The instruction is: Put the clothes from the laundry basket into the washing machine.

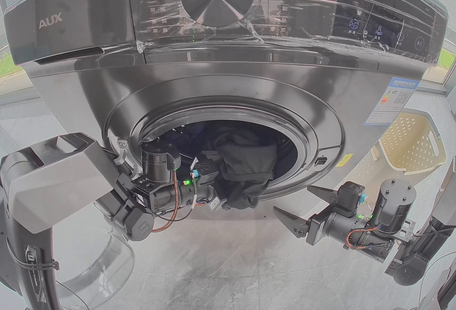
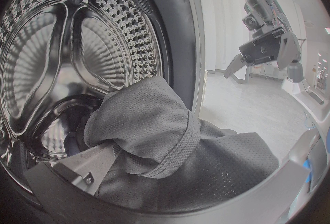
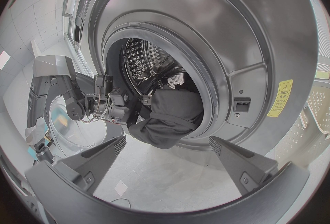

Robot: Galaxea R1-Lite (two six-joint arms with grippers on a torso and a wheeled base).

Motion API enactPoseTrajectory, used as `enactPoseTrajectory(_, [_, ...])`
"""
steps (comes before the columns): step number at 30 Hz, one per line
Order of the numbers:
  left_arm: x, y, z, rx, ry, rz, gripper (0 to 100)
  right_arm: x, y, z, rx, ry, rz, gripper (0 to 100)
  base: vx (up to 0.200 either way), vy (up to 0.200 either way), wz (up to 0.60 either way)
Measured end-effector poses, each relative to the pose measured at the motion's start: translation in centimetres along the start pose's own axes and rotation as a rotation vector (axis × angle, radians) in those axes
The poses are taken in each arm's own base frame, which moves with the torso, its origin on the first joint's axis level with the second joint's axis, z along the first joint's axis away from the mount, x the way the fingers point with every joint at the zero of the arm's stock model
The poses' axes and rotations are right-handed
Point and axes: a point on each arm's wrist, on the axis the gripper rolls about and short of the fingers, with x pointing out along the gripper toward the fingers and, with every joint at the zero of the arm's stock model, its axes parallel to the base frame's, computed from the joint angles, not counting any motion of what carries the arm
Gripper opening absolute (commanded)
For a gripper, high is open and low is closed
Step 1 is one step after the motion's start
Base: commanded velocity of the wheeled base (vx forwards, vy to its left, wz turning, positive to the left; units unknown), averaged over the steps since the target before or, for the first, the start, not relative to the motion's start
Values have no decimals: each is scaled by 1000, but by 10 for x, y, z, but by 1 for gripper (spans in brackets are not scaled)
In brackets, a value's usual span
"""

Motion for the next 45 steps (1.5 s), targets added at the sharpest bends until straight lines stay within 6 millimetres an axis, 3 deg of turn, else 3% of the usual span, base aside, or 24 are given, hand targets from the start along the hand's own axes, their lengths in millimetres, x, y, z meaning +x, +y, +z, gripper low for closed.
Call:
enactPoseTrajectory(6, [7, 0, 4, -80, -42, 22, 100, 1, 0, -1, 1, 5, -1, 100, 0, 0, 0])
enactPoseTrajectory(7, [10, 1, 5, -91, -57, 36, 0, 1, 0, -1, 1, 5, -1, 100, 0, 0, 0])
enactPoseTrajectory(17, [41, 6, 15, -272, -115, 190, 0, 1, 0, -2, 2, 9, -1, 100, 0, 0, 0])
enactPoseTrajectory(31, [100, 71, 51, -519, -286, 622, 0, 2, 0, -4, 6, 15, -1, 100, 0, 0, 0])
enactPoseTrajectory(39, [112, 91, 34, -659, -276, 756, 0, 3, 0, -5, 7, 20, -1, 100, 0, 0, 0])
enactPoseTrajectory(40, [112, 92, 31, -660, -266, 760, 100, 3, 0, -5, 7, 20, 0, 100, 0, 0, 0])
enactPoseTrajectory(45, [112, 83, 10, -705, -153, 751, 100, 3, 0, -6, 7, 22, 1, 100, 0, 0, 0])
